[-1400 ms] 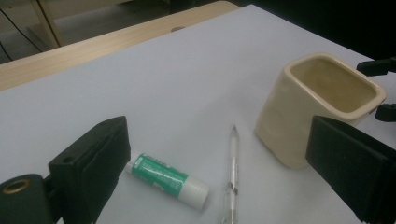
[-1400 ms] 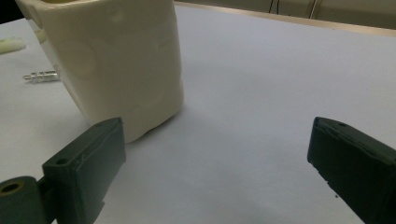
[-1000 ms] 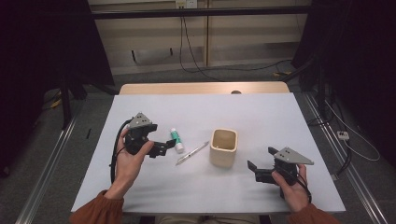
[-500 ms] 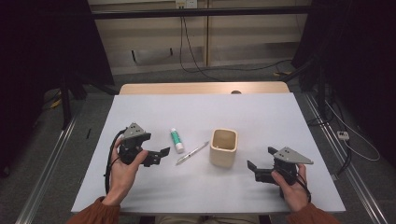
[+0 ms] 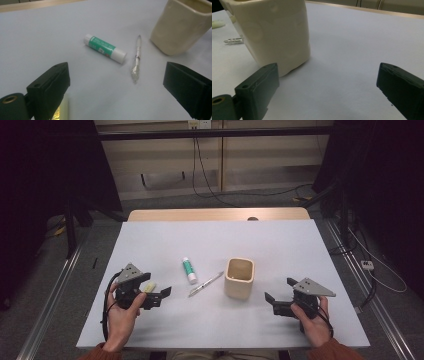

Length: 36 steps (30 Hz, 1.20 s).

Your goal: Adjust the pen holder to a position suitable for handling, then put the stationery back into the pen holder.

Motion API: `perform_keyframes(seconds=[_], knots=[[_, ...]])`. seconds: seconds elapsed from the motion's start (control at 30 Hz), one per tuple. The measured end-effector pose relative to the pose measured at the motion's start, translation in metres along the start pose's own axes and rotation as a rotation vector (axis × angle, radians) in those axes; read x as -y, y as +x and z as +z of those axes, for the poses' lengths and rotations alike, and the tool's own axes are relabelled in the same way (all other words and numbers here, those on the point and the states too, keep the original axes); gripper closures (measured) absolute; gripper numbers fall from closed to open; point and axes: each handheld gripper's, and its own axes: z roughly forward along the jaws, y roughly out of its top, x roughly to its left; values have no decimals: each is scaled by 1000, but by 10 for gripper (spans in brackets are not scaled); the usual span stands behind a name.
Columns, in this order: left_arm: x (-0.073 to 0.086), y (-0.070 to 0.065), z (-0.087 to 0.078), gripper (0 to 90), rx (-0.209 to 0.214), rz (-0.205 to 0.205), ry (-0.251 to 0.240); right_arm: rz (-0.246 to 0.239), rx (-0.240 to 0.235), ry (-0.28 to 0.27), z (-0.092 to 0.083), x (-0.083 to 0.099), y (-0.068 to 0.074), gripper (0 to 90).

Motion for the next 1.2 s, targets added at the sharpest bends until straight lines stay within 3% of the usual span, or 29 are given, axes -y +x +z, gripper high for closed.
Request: perform_keyframes(seconds=[0.1, 0.3, 0.6, 0.8, 1.0, 1.2], knots=[[4, 0, -2, 70, 2, -4, -16, 8, 3, -1, 0, 0, 0, 41], [15, 1, -6, 70, -6, 4, 5, 8, 1, 1, 0, 0, 0, 41], [21, 10, -14, 72, -41, -6, -1, 3, 1, 0, -1, 0, 0, 41], [26, 15, -14, 89, -63, 23, 45, 8, 7, 1, 0, -1, -1, 41], [32, 21, -13, 102, -85, 0, 110, 0, 6, 8, 2, -1, 0, 41], [35, 25, -13, 115, -145, -23, 172, -7, -4, 7, 1, 0, 0, 41]])
